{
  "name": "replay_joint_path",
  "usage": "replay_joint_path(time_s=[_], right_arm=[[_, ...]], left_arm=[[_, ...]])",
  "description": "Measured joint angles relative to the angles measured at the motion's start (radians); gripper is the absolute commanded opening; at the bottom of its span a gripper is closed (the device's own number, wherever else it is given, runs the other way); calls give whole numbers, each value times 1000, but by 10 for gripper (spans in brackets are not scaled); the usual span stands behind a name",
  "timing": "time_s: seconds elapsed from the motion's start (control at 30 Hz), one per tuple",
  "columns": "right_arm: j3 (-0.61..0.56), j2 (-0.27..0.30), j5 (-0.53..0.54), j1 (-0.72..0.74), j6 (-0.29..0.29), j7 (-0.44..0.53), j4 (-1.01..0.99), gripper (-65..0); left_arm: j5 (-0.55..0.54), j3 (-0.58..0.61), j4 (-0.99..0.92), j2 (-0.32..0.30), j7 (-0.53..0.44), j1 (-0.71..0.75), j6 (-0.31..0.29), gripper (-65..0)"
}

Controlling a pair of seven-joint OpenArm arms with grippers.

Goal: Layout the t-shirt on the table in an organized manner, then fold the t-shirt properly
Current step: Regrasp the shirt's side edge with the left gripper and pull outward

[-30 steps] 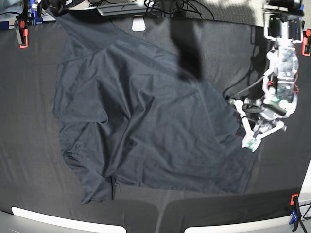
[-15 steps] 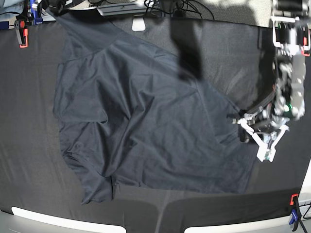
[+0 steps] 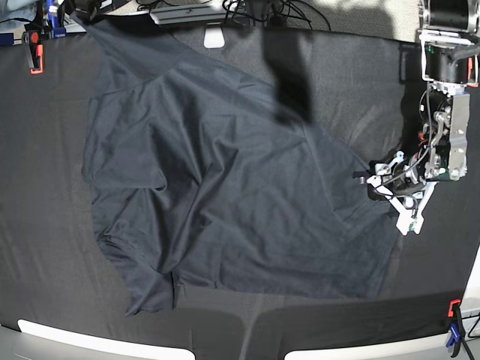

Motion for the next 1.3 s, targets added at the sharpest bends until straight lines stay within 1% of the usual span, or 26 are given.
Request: replay_joint_path(time_s=[0.03,0.1,0.13,0.17,0.2,0.57,0.6,0.67,0.7,0.73,0.77,0.83,0.97,1.07,1.17,1.23,1.3], right_arm=[[0,0,0,0,0,0,0,-650],[0,0,0,0,0,0,0,-650],[0,0,0,0,0,0,0,-650],[0,0,0,0,0,0,0,-650],[0,0,0,0,0,0,0,-650],[0,0,0,0,0,0,0,-650],[0,0,0,0,0,0,0,-650],[0,0,0,0,0,0,0,-650],[0,0,0,0,0,0,0,-650],[0,0,0,0,0,0,0,-650],[0,0,0,0,0,0,0,-650],[0,0,0,0,0,0,0,-650],[0,0,0,0,0,0,0,-650],[0,0,3,0,0,0,0,-650],[0,0,51,0,-2,0,0,-650],[0,0,52,0,-2,0,0,-650],[0,0,52,0,-2,0,0,-650]], left_arm=[[-13,0,0,0,-5,0,-5,-473],[-26,0,0,2,-12,0,-74,-487],[-39,0,0,3,-9,0,-99,-523],[-48,0,0,5,-9,0,-116,-580],[-48,0,0,6,-11,0,-119,-650],[88,0,0,-3,-14,0,-120,-650],[88,0,0,-7,-15,0,-120,-637],[87,0,0,-18,-15,0,-120,-470],[88,0,0,-24,-15,0,-119,-402],[88,0,0,-26,-16,0,-111,-355],[87,0,0,-25,-16,0,-100,-331],[86,0,0,-23,-30,0,-67,-323],[84,0,0,-23,-42,0,-67,-323],[35,0,-21,-22,-56,0,-67,-324],[-18,0,-51,-22,-52,0,-68,-324],[-18,0,-55,-23,-52,0,-69,-325],[-18,0,-55,-22,-52,0,-69,-344]])
